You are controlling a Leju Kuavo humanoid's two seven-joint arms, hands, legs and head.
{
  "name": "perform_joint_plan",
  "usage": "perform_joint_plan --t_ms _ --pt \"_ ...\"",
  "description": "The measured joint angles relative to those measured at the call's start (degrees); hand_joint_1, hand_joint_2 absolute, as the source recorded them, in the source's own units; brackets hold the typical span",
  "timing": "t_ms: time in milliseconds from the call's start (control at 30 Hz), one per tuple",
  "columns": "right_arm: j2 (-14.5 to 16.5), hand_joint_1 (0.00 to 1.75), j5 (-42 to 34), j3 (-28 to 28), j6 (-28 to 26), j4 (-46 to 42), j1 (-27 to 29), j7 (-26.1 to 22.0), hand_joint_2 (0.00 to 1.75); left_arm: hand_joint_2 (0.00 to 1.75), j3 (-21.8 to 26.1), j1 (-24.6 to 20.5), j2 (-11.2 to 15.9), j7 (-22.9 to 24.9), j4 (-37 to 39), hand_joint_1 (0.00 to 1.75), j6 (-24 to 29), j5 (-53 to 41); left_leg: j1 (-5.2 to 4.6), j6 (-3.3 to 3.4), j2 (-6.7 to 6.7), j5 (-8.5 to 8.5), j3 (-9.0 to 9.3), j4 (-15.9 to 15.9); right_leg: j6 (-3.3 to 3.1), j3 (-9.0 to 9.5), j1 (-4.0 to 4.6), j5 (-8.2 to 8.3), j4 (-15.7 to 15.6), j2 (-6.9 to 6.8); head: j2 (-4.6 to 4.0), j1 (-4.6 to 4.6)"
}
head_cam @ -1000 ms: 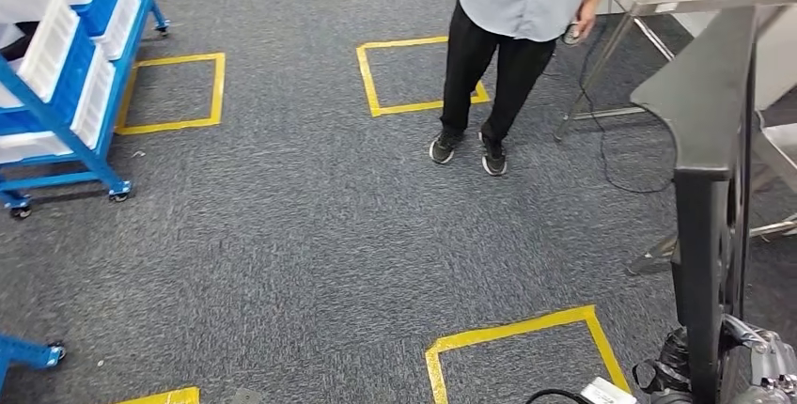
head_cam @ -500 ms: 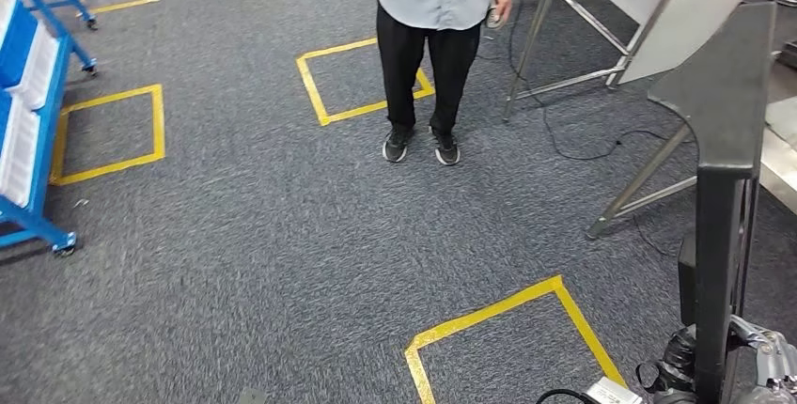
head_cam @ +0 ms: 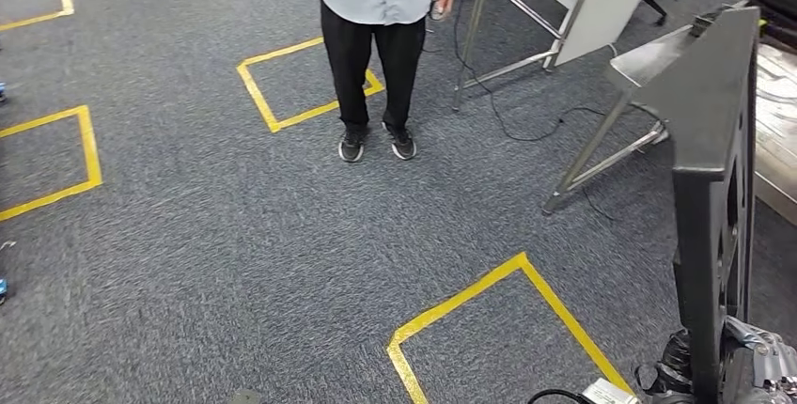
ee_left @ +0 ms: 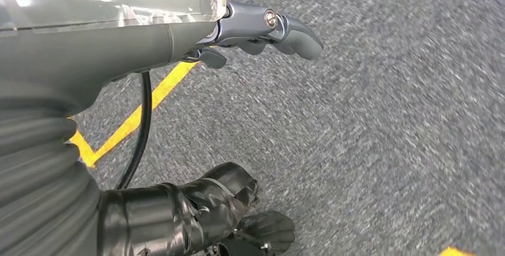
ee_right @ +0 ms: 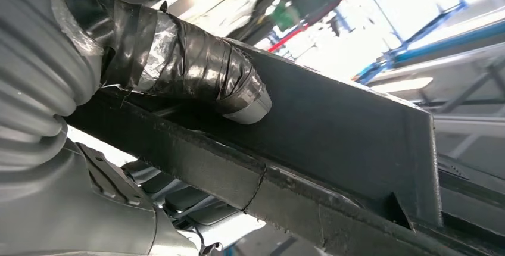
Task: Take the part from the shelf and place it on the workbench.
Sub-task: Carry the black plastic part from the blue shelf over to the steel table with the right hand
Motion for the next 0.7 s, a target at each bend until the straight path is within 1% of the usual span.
perform_joint_plan --t_ms 33,67,100,133,167,200,233,267,300,333,367,400,433,467,500,533,567,600,633,667,700 --pt "0.0 1.75 0.0 0.0 0.0 0.0 0.0 0.0 1.75 1.75 0.0 0.0 0.0 -0.1 0.0 0.0 0.0 0.0 0.0 -0.08 0.67 -0.15 0.2 0.0 -0.04 1.35 -0.03 1.85 -2.6 -0.43 0.0 0.0" --pt "0.0 1.75 0.0 0.0 0.0 0.0 0.0 0.0 1.75 1.75 0.0 -0.1 0.0 -0.2 0.0 0.0 0.0 0.0 0.0 -0.22 1.29 -0.34 0.48 0.0 -0.19 3.43 0.03 3.8 -6.7 -1.47 0.0 0.01" --pt "0.0 1.75 0.1 0.0 0.0 0.0 0.0 0.0 1.75 1.75 0.0 -0.1 -0.1 -0.2 0.0 0.0 -0.1 0.0 -0.12 -0.43 1.86 -0.55 0.75 0.0 -0.44 5.41 0.33 5.22 -10.5 -2.81 0.0 0.01" --pt "0.0 1.75 0.1 0.0 0.0 0.0 0.0 0.0 1.75 1.75 0.0 -0.1 -0.1 -0.3 0.0 0.0 -0.1 0.0 -0.22 -0.67 2.37 -0.72 0.98 0.0 -0.75 6.77 0.64 6.0 -13.3 -3.81 0.0 -0.01" --pt "0.0 1.75 0.1 0.0 0.0 0.0 0.0 0.0 1.75 1.75 0.0 -0.2 -0.1 -0.3 0.0 0.0 -0.1 0.0 -0.33 -0.93 2.85 -0.87 1.15 -0.1 -1.04 7.34 0.94 6.09 -14.6 -4.4 0.0 -0.01" --pt "0.0 1.75 0.1 0.0 0.0 0.0 0.0 0.0 1.75 1.75 0.0 -0.2 -0.1 -0.3 0.0 0.0 -0.1 0.0 -0.43 -1.18 3.34 -0.95 1.29 -0.2 -1.3 7.29 1.2 5.94 -14.7 -4.21 0.01 -0.02" --pt "0.0 1.75 0.2 0.0 0.0 0.0 0.1 0.0 1.75 1.75 0.0 -0.2 -0.1 -0.3 0.0 0.0 -0.1 0.0 -0.46 -1.46 3.84 -1.03 1.51 -0.3 -1.59 7.23 1.19 6.05 -14.9 -3.49 0.01 -0.02" --pt "0.0 1.75 0.2 0.0 0.0 0.0 0.1 0.0 1.75 1.75 0.0 -0.3 -0.1 -0.3 0.0 0.0 -0.1 0.0 -0.42 -1.78 3.65 -1.25 1.67 -0.3 -1.88 7.32 1.02 6.16 -15.1 -2.89 0.01 -0.03" --pt "0.0 1.75 0.2 0.0 0.0 0.0 0.2 0.0 1.75 1.75 0.0 -0.4 -0.2 -0.4 0.0 0.0 -0.1 0.0 -0.39 -2.04 2.67 -1.9 1.56 0.4 -2.23 7.49 0.83 6.3 -15.4 -2.27 0.01 -0.03" --pt "0.0 1.75 0.2 0.0 0.0 -0.1 0.2 0.0 1.75 1.75 0.0 -0.4 -0.2 -0.4 0.0 0.0 -0.1 0.0 -0.34 -2.22 1.28 -3.1 0.92 2.1 -2.62 7.68 0.61 6.46 -15.7 -1.71 0.01 -0.04" --pt "0.0 1.75 0.2 0.0 0.0 -0.1 0.2 0.0 1.75 1.75 0.0 -0.4 -0.2 -0.4 0.0 0.0 -0.1 0.0 -0.26 -2.29 -0.34 -4.83 -0.43 5.1 -2.9 7.82 0.47 6.54 -15.9 -1.16 0.01 -0.05" --pt "0.0 1.75 0.2 0.0 0.0 -0.1 0.1 0.0 1.75 1.75 0.0 -0.3 -0.2 -0.4 0.0 0.0 -0.1 0.0 -0.25 -2.28 -1.42 -6.74 -2.29 9.0 -3.11 7.85 0.51 6.53 -15.9 -0.52 0.01 -0.05" --pt "0.0 1.75 0.2 0.0 0.0 -0.1 0.1 0.0 1.75 1.75 0.1 -0.2 -0.2 -0.4 0.0 0.0 -0.1 0.0 -0.25 -2.27 -1.83 -8.16 -4.22 12.8 -3.24 7.85 0.58 6.51 -15.9 0.18 0.01 -0.07" --pt "0.0 1.75 0.2 0.0 0.0 0.0 0.1 0.0 1.75 1.75 0.1 -0.1 -0.2 -0.4 0.0 0.0 -0.1 0.0 -0.26 -2.26 -2.0 -8.56 -5.64 15.3 -3.29 7.89 0.64 6.48 -15.8 1.02 0.01 -0.07" --pt "0.0 1.75 0.2 0.0 0.0 0.0 0.1 0.0 1.75 1.75 0.1 0.0 -0.2 -0.4 0.0 0.0 -0.1 0.0 -0.27 -2.2 -2.08 -7.73 -6.14 15.7 -3.3 7.95 0.69 6.44 -15.7 1.91 0.01 -0.07" --pt "0.0 1.75 0.2 0.0 0.0 0.0 0.1 0.0 1.75 1.75 0.1 0.1 -0.2 -0.4 0.0 0.0 -0.1 0.0 -0.27 -2.1 -2.25 -5.84 -5.59 13.8 -3.27 8.02 0.69 6.38 -15.6 2.79 0.01 -0.07" --pt "0.0 1.75 0.2 0.0 0.0 0.0 0.1 0.0 1.75 1.75 0.1 0.1 -0.1 -0.4 0.0 0.0 -0.1 0.0 -0.25 -1.93 -2.96 -3.33 -4.23 10.2 -3.19 8.09 0.67 6.28 -15.4 3.64 0.01 -0.08" --pt "0.0 1.75 0.2 0.0 0.0 0.0 0.1 0.0 1.75 1.75 0.1 0.1 -0.1 -0.4 0.0 0.0 -0.1 0.0 -0.15 -1.71 -4.6 -1.57 -2.74 6.6 -3.05 7.99 0.6 6.15 -15.2 4.36 0.01 -0.06" --pt "0.0 1.75 0.2 0.0 0.0 0.0 0.1 0.0 1.75 1.75 0.1 0.0 -0.1 -0.4 0.0 0.0 -0.1 0.0 -0.02 -1.55 -6.29 -0.38 -1.55 3.5 -2.82 7.76 0.61 6.01 -14.8 5.08 0.01 -0.05" --pt "0.0 1.75 0.2 0.0 0.0 0.0 0.1 0.0 1.75 1.75 0.1 0.0 0.0 -0.4 0.0 0.0 -0.1 0.0 0.0 -1.41 -7.68 0.08 -0.87 1.6 -2.48 7.43 0.48 5.97 -14.6 5.74 0.01 -0.04" --pt "0.0 1.75 0.2 0.0 0.0 0.0 0.0 0.0 1.75 1.75 0.1 0.0 0.0 -0.4 0.0 0.0 -0.2 0.0 -0.06 -1.25 -8.39 -0.13 -0.68 1.1 -2.07 7.1 0.32 6.02 -14.5 6.4 0.01 -0.04"
